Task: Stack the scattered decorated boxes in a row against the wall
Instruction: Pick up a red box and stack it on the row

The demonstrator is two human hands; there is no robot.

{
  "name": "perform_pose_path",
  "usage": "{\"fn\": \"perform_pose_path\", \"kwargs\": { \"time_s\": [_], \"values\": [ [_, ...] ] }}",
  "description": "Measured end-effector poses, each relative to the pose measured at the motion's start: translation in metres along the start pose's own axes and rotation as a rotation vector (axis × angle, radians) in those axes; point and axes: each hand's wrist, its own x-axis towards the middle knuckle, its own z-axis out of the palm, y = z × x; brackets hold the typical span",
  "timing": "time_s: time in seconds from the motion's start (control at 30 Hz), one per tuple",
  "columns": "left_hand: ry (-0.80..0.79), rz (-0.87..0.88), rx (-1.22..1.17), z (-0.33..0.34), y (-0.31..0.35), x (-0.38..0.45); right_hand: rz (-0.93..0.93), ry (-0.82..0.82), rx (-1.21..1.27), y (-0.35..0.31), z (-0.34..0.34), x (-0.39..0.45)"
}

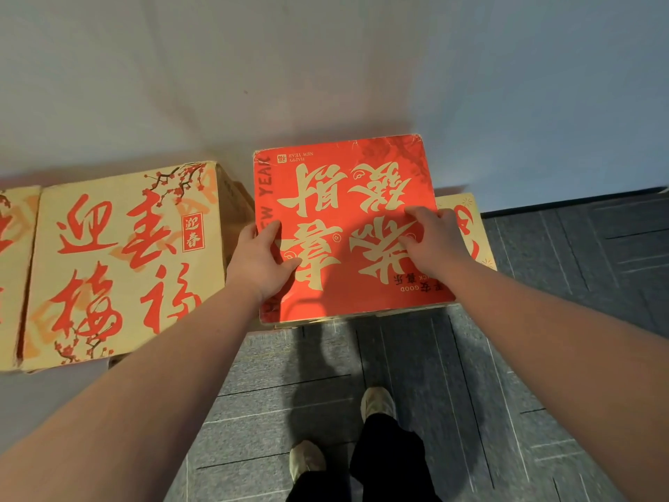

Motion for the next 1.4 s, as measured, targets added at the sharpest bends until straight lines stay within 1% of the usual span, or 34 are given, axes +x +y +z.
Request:
{"fn": "perform_pose_path", "kwargs": {
  "time_s": [0.5,0.77,0.9,1.17,1.4],
  "values": [
    [0.049,-0.079,0.19,-0.007,-0.014,-0.014,-0.046,-0.022,0.002,-0.02,0.018,-0.009],
    [0.037,-0.066,0.237,-0.008,-0.026,-0.02,-0.055,-0.013,-0.008,-0.029,0.026,-0.011],
    [0.087,0.001,0.352,-0.007,-0.033,-0.027,-0.065,-0.017,-0.006,-0.033,0.03,-0.013],
    [0.036,-0.056,0.31,-0.014,-0.043,-0.022,-0.067,-0.018,-0.035,-0.043,0.039,-0.015],
    [0.004,-0.053,0.288,-0.014,-0.051,-0.021,-0.066,-0.041,-0.11,-0.044,0.042,-0.011]
  ]
}}
